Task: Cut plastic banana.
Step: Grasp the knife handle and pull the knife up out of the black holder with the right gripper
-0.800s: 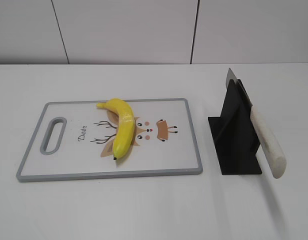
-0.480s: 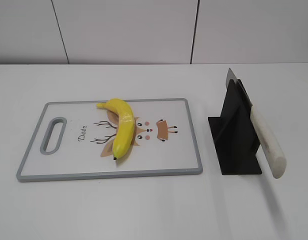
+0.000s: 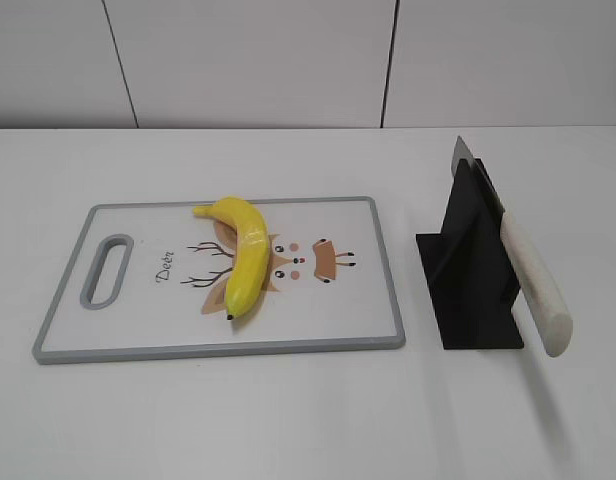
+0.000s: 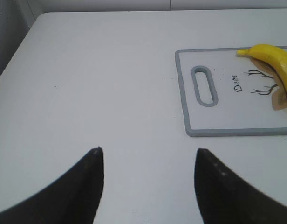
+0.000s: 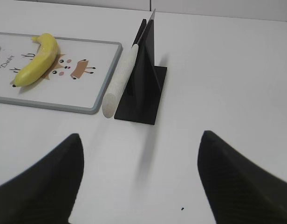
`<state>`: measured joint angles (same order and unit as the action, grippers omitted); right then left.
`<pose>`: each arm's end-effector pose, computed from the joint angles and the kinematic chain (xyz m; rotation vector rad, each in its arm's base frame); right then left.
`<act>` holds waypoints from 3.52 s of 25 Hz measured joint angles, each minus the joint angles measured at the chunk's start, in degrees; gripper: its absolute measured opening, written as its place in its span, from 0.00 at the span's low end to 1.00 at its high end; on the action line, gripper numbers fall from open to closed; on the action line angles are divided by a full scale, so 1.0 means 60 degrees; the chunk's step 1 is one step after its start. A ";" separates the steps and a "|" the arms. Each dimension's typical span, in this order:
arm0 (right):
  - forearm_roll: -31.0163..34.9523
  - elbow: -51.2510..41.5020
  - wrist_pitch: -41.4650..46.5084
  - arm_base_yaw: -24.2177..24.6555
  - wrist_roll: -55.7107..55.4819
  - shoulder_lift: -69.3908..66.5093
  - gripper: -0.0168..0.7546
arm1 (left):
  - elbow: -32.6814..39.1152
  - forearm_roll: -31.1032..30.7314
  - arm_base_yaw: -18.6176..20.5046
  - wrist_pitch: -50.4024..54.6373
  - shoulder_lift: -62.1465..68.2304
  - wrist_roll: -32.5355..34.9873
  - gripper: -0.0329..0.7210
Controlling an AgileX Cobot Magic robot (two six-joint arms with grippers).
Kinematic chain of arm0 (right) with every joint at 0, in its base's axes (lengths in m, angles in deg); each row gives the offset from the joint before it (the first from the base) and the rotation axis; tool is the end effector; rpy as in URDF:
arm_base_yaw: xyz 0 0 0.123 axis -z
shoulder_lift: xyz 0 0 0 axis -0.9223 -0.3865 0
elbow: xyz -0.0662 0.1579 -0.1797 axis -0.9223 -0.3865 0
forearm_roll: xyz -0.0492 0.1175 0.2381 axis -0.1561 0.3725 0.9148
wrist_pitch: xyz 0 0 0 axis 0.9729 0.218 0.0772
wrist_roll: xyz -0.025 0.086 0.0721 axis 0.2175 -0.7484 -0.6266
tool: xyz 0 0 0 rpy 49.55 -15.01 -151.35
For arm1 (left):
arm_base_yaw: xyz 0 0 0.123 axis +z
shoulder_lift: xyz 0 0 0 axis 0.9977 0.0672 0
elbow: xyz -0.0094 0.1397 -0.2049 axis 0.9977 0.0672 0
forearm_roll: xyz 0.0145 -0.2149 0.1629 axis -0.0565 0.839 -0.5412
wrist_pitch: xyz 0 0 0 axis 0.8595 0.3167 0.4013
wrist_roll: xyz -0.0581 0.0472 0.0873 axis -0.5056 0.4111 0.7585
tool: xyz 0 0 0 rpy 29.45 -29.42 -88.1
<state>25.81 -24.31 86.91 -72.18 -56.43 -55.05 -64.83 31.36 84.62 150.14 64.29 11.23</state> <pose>0.0652 0.0309 0.2839 -0.2418 1.9731 0.2664 0.0688 -0.0068 0.2695 0.1779 2.0674 0.0108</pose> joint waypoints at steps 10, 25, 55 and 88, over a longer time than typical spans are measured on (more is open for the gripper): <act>0.0000 0.0000 0.0000 0.0000 0.0000 0.0000 0.77 | 0.0000 0.0000 0.0000 0.0000 0.0000 0.0000 0.81; 0.0309 0.0221 -0.0060 0.0000 -0.0231 -0.0749 0.77 | 0.0000 0.0000 0.0000 -0.0007 0.0000 0.0000 0.81; -0.1179 0.4469 0.0206 -0.3795 -0.3584 -1.1594 0.77 | 0.0000 0.0000 0.0000 -0.0002 0.0000 0.0000 0.81; -0.1865 0.4528 -0.0773 -0.3772 -0.5215 -1.4387 0.24 | 0.0000 -0.0001 0.0000 -0.0002 0.0000 0.0000 0.81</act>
<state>14.62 2.86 82.27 -94.81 -87.72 -141.37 -64.83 31.35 84.62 150.13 64.29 11.23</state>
